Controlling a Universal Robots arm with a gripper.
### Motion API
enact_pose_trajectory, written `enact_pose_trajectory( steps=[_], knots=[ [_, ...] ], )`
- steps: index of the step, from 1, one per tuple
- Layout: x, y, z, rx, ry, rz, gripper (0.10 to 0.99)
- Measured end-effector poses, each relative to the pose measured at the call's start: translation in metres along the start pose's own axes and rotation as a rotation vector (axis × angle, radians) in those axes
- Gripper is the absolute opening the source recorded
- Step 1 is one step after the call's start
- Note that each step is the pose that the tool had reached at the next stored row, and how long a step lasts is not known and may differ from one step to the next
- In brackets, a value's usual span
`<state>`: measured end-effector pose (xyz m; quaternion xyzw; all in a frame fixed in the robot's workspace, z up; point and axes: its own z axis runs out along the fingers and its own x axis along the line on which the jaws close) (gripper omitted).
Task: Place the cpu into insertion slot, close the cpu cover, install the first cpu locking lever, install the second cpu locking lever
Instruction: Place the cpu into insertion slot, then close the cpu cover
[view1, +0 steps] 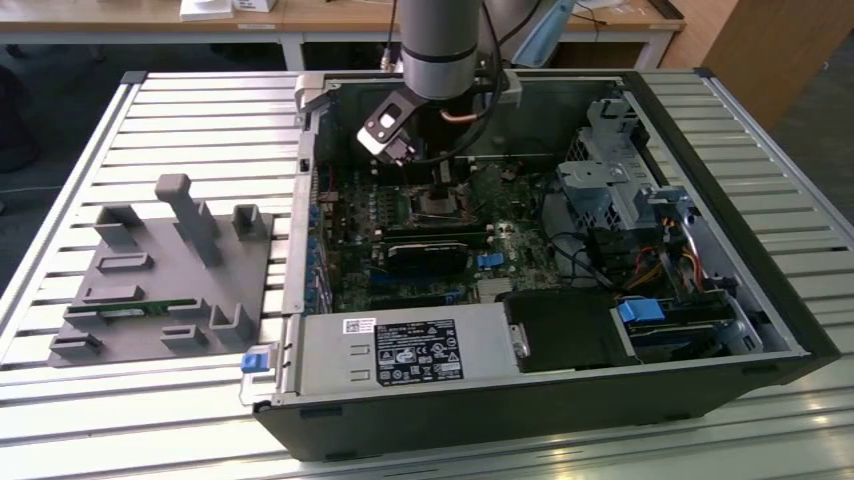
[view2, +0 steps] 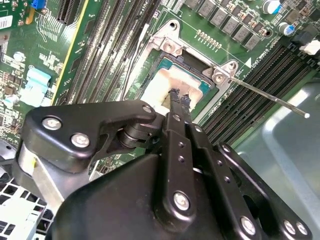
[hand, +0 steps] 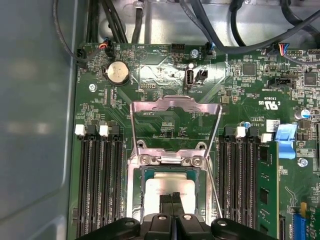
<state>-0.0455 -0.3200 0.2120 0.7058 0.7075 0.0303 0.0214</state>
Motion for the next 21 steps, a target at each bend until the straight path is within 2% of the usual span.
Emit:
enact_pose_trajectory(
  steps=[21],
  knots=[
    [0.0001,0.0007,-0.0098,0.001,-0.0001,0.000,0.106]
  ],
)
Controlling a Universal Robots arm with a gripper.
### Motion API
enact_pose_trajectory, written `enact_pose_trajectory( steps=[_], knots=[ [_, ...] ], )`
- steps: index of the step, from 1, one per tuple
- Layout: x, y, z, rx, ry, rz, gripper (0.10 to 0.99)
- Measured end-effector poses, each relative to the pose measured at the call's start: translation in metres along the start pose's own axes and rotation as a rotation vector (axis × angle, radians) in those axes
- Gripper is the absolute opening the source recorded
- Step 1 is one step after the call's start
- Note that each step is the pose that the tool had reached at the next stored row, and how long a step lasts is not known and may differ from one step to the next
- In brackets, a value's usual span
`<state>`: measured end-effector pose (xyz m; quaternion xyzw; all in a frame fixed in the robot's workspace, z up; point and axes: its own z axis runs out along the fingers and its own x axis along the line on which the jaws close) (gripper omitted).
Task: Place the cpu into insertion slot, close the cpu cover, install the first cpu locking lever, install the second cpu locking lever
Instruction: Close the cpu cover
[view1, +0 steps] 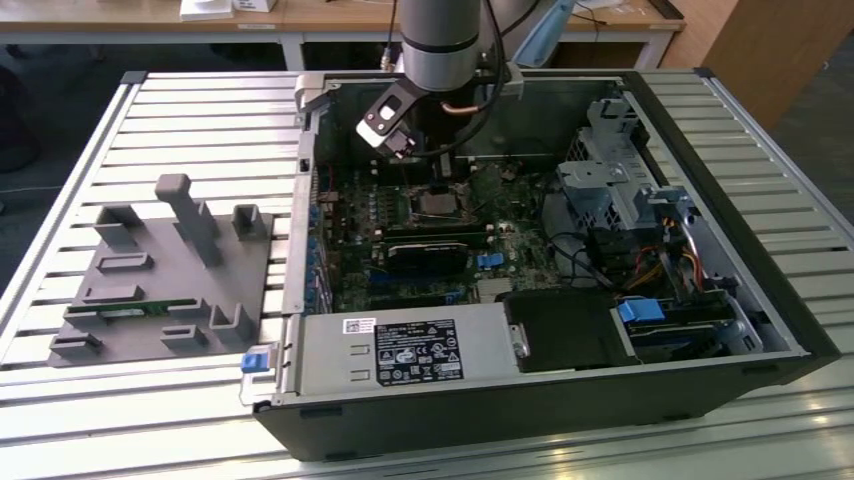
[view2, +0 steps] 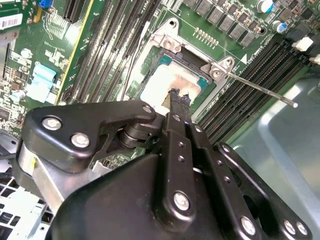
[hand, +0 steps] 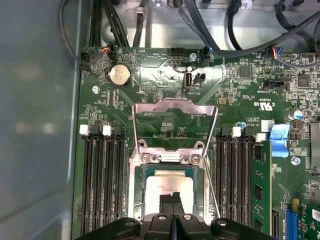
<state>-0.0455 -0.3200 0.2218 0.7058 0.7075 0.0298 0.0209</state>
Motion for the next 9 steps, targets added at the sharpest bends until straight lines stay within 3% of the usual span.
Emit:
enact_pose_trajectory(
  steps=[9],
  knots=[
    [0.0001,0.0000,-0.0032,0.000,0.0020,0.000,0.106]
  ],
)
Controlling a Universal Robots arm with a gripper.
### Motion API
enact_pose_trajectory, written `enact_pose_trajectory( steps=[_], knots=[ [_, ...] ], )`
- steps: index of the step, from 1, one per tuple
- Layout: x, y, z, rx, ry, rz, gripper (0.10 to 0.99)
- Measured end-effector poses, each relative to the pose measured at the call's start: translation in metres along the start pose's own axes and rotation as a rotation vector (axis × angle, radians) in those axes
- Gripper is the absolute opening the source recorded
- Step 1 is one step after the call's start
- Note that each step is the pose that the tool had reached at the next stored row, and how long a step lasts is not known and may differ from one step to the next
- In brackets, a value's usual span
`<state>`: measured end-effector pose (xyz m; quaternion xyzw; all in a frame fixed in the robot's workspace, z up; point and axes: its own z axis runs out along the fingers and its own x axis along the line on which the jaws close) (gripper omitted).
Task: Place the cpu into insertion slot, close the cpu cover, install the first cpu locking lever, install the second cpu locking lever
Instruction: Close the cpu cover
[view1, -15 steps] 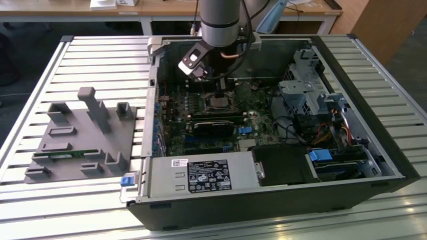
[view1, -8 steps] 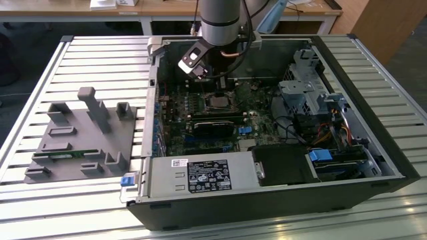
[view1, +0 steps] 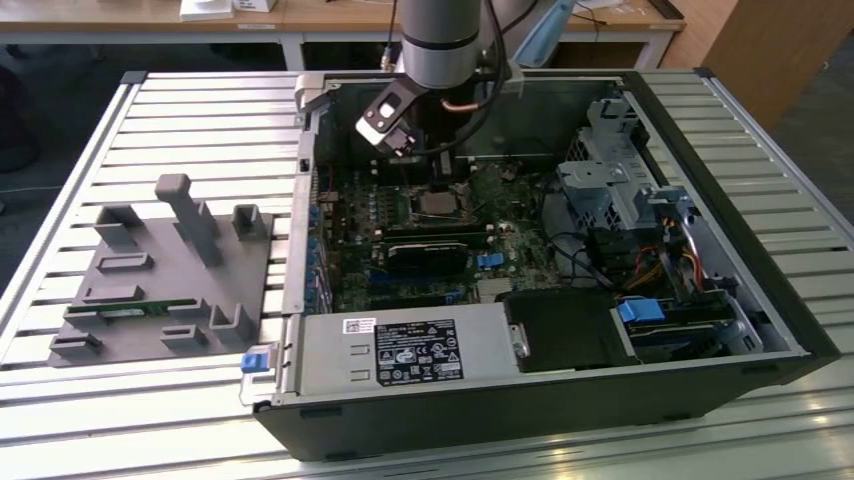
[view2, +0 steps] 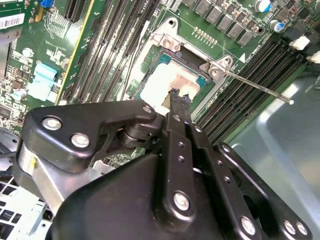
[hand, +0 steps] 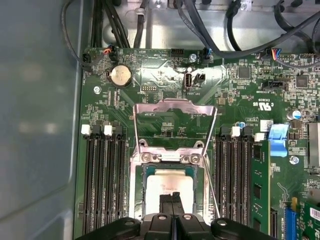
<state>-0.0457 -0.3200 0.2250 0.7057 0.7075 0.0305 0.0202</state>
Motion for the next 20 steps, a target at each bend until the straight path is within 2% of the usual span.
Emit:
enact_pose_trajectory(
  steps=[6,20],
  knots=[
    [0.0001,0.0003,-0.0039,0.000,-0.0001,0.000,0.106],
    [0.0001,0.0005,-0.0072,0.000,0.0001,0.000,0.106]
  ],
)
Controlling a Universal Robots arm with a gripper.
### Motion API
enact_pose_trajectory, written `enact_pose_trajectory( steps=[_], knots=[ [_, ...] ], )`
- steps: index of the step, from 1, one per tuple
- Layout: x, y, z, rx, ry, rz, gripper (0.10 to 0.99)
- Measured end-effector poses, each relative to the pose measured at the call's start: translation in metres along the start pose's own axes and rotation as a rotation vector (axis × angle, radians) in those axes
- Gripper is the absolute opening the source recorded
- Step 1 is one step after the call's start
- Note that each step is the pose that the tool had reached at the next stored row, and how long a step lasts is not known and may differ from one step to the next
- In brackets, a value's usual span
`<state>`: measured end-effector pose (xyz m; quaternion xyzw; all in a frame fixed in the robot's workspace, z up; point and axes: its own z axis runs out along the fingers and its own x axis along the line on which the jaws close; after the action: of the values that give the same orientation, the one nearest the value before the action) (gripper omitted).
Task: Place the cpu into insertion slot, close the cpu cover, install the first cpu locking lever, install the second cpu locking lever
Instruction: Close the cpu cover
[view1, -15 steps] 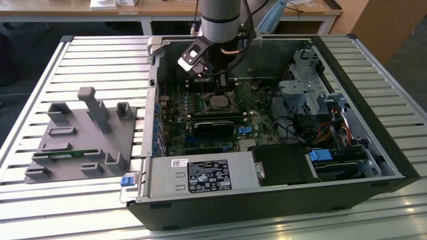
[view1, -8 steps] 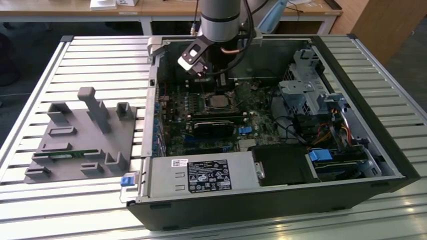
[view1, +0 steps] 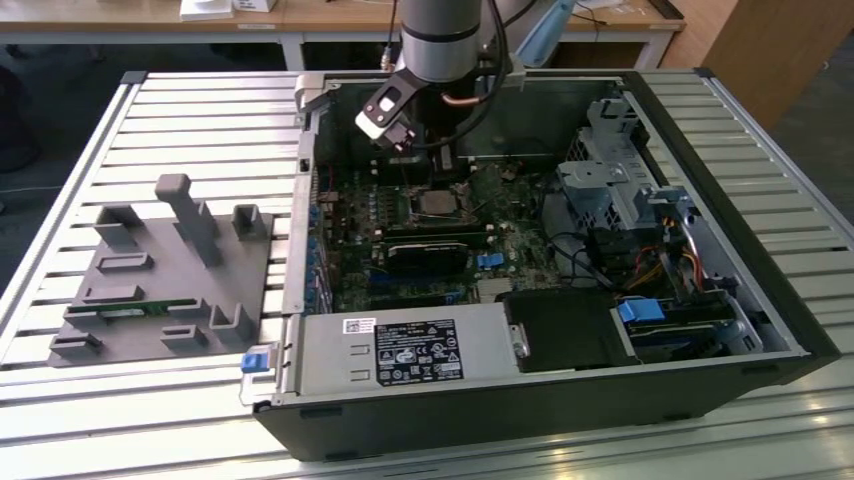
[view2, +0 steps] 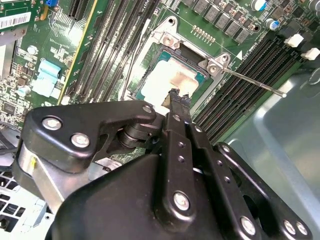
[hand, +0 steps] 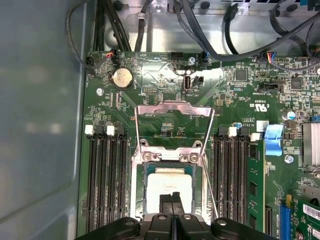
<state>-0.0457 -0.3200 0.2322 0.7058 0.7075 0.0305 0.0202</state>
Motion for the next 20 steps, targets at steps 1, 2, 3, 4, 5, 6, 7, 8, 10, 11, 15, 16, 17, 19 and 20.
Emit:
enact_pose_trajectory(
  steps=[1,2,3,4,5,6,7,8,10,11,15,16,17,19,20],
  knots=[
    [0.0000,0.0000,-0.0004,0.000,-0.0001,0.000,0.106],
    [0.0000,0.0000,-0.0006,0.000,0.0000,0.000,0.106],
    [0.0000,0.0001,-0.0007,0.000,0.0002,0.000,0.106],
    [0.0000,0.0001,-0.0009,0.000,0.0001,0.000,0.106],
    [0.0000,0.0001,-0.0012,0.000,-0.0002,0.000,0.106],
    [0.0000,0.0001,-0.0017,0.000,-0.0004,0.000,0.106],
    [0.0000,0.0001,-0.0022,0.000,-0.0002,0.000,0.106],
    [0.0000,0.0002,-0.0028,0.000,0.0000,0.000,0.106],
    [0.0001,0.0003,-0.0039,0.000,-0.0001,0.000,0.106],
    [0.0001,0.0003,-0.0043,0.000,0.0000,0.000,0.106],
    [0.0001,0.0004,-0.0062,0.000,-0.0001,0.000,0.106],
    [0.0001,0.0005,-0.0066,0.000,-0.0001,0.000,0.106],
    [0.0001,0.0005,-0.0070,0.000,-0.0001,0.000,0.106],
    [0.0001,0.0005,-0.0076,0.000,-0.0001,0.000,0.106],
    [0.0001,0.0006,-0.0079,0.000,-0.0001,0.000,0.106]
  ],
)
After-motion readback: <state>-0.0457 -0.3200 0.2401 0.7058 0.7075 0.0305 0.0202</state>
